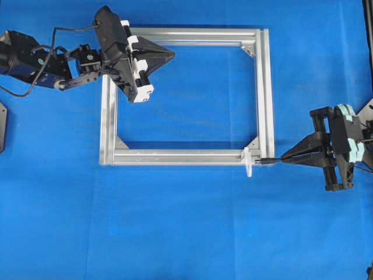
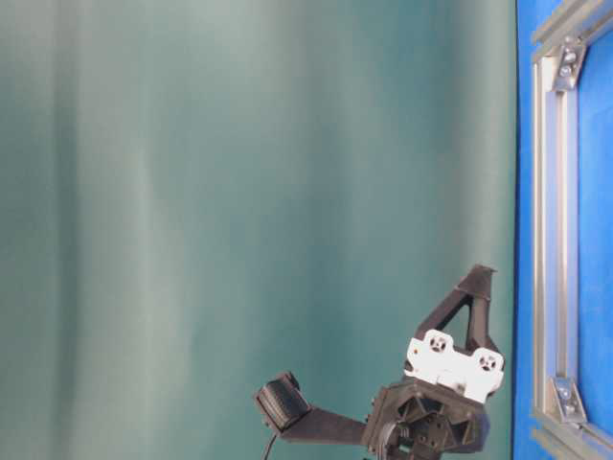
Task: Insert the wire through the string loop located on the right side.
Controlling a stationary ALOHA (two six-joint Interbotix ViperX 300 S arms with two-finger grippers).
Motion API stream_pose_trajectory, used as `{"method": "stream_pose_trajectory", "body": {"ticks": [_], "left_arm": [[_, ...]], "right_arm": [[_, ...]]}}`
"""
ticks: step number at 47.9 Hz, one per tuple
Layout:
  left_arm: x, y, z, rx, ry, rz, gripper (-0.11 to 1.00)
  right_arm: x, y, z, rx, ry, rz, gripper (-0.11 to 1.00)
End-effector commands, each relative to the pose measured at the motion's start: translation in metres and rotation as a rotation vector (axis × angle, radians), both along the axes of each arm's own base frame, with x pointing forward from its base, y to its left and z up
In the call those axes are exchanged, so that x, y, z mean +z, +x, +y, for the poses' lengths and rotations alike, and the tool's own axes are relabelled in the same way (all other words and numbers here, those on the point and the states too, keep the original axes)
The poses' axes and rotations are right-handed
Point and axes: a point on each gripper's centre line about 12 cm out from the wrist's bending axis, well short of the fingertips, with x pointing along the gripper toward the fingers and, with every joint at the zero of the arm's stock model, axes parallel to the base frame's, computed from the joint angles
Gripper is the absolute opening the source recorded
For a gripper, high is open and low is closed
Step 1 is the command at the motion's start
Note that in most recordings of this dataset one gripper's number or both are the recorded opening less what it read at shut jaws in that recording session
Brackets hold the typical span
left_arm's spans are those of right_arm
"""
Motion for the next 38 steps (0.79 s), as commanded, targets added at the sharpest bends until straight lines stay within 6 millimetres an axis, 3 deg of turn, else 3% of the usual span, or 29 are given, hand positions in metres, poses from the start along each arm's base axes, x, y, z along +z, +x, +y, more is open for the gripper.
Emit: {"method": "stream_pose_trajectory", "body": {"ticks": [1, 26, 38], "left_arm": [[0.015, 0.003, 0.0, -0.004, 0.015, -0.044, 0.0], [0.014, 0.002, 0.0, -0.004, 0.014, -0.041, 0.0], [0.014, 0.002, 0.0, -0.004, 0.014, -0.041, 0.0]], "right_arm": [[0.005, 0.004, 0.001, -0.001, 0.003, -0.027, -0.04], [0.006, 0.006, 0.001, -0.002, 0.004, -0.035, -0.04], [0.007, 0.017, 0.002, -0.014, 0.002, -0.056, -0.04]]}}
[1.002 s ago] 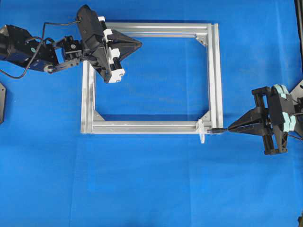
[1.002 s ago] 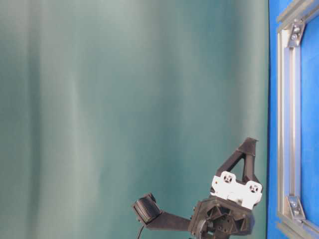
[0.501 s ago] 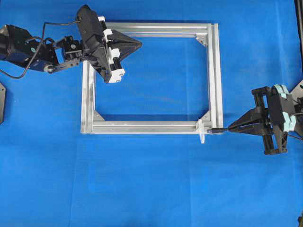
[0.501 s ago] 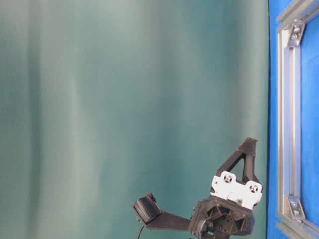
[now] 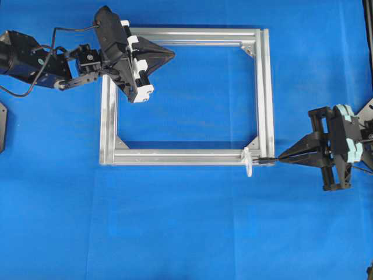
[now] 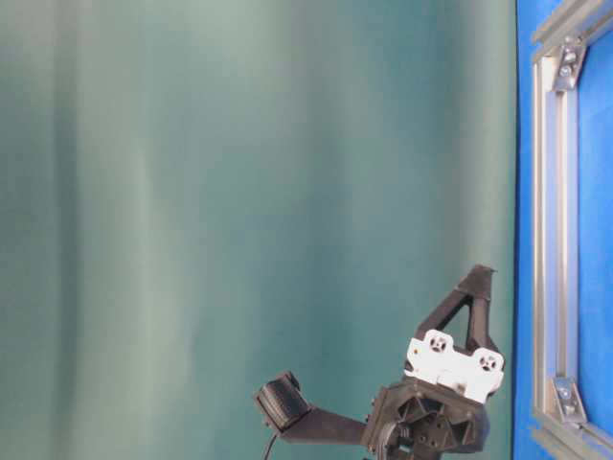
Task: Insert the wire through the string loop located on the right side.
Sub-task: 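Push the USB plug leftward through the zip-tie loop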
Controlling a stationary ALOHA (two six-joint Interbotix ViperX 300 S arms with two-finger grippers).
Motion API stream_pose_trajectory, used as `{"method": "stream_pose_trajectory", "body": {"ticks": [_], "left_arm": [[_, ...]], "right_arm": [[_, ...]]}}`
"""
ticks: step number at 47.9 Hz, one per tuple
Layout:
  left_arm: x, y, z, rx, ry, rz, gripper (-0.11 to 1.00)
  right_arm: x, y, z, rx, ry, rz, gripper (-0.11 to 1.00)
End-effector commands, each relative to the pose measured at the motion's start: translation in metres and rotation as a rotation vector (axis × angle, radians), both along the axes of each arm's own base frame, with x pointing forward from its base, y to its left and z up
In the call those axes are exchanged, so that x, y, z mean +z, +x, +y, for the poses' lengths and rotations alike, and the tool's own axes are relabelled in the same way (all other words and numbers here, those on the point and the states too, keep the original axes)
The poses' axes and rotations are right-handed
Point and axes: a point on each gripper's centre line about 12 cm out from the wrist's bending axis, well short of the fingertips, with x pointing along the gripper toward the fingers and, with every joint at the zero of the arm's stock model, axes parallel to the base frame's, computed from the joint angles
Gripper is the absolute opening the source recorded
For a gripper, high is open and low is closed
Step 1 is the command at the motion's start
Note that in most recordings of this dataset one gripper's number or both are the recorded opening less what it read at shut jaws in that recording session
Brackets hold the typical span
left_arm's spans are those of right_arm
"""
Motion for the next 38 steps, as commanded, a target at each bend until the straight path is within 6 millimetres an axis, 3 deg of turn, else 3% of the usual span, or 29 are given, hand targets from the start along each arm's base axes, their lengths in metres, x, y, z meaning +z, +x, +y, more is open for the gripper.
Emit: {"method": "stream_pose_trajectory", "body": {"ticks": [1, 18, 38], "left_arm": [[0.014, 0.002, 0.0, -0.002, 0.012, -0.043, 0.0], [0.014, 0.003, -0.003, -0.01, 0.01, -0.04, 0.0], [0.014, 0.005, -0.01, -0.026, 0.003, -0.044, 0.0]], "right_arm": [[0.007, 0.012, 0.002, -0.007, 0.006, -0.039, -0.04], [0.006, 0.045, 0.006, -0.031, -0.001, -0.064, -0.04], [0.006, 0.051, 0.005, -0.04, -0.001, -0.067, -0.04]]}}
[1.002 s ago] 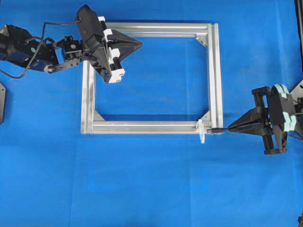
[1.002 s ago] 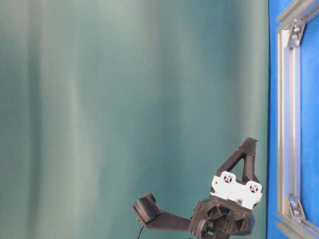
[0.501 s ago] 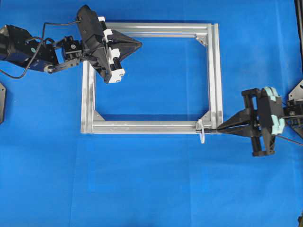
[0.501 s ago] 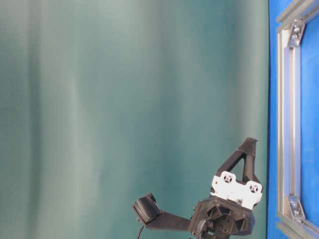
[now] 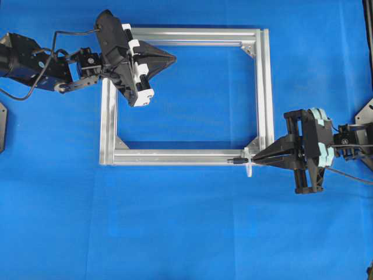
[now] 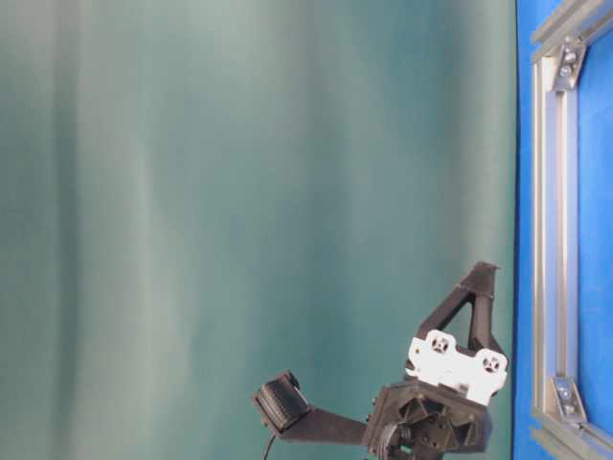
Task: Insert the wire through the string loop located on the right side.
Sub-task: 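Push the USB plug leftward through the zip-tie loop, then move the left gripper right toward the plug emerging from the loop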
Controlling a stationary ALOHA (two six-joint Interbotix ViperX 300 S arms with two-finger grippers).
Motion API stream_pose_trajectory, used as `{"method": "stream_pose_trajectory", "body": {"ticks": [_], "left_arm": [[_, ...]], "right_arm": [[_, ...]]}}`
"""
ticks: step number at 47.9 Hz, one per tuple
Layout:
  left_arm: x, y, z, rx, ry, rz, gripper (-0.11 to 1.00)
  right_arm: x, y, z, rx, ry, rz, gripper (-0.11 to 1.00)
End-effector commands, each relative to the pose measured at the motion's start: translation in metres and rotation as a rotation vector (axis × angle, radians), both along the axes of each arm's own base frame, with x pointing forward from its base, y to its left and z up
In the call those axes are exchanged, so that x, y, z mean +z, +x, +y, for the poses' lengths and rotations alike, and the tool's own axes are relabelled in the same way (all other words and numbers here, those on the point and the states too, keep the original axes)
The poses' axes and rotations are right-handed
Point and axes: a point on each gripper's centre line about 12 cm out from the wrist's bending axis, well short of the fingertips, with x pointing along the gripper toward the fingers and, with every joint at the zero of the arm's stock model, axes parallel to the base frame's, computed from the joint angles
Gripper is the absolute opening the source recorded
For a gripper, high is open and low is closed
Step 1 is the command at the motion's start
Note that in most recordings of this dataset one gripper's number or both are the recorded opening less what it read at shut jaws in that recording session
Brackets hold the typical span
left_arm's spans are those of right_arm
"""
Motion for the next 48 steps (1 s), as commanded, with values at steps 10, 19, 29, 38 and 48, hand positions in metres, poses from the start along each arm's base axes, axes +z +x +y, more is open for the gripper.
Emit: {"method": "stream_pose_trajectory", "body": {"ticks": [10, 19, 29, 38, 48], "left_arm": [[0.013, 0.004, -0.009, -0.025, 0.002, -0.04, 0.0], [0.01, 0.007, -0.038, -0.099, -0.004, -0.031, 0.0], [0.01, 0.013, -0.1, -0.265, -0.006, -0.029, 0.0], [0.01, 0.012, -0.139, -0.368, -0.008, -0.031, 0.0], [0.01, 0.011, -0.149, -0.394, -0.009, -0.029, 0.0]], "right_arm": [[0.006, 0.006, 0.0, -0.007, 0.009, -0.029, -0.04], [0.007, 0.006, 0.0, -0.008, 0.009, -0.032, -0.04], [0.007, 0.006, 0.0, -0.007, 0.009, -0.028, -0.04], [0.007, 0.006, 0.0, -0.007, 0.009, -0.028, -0.04], [0.007, 0.006, 0.0, -0.007, 0.009, -0.028, -0.04]]}}
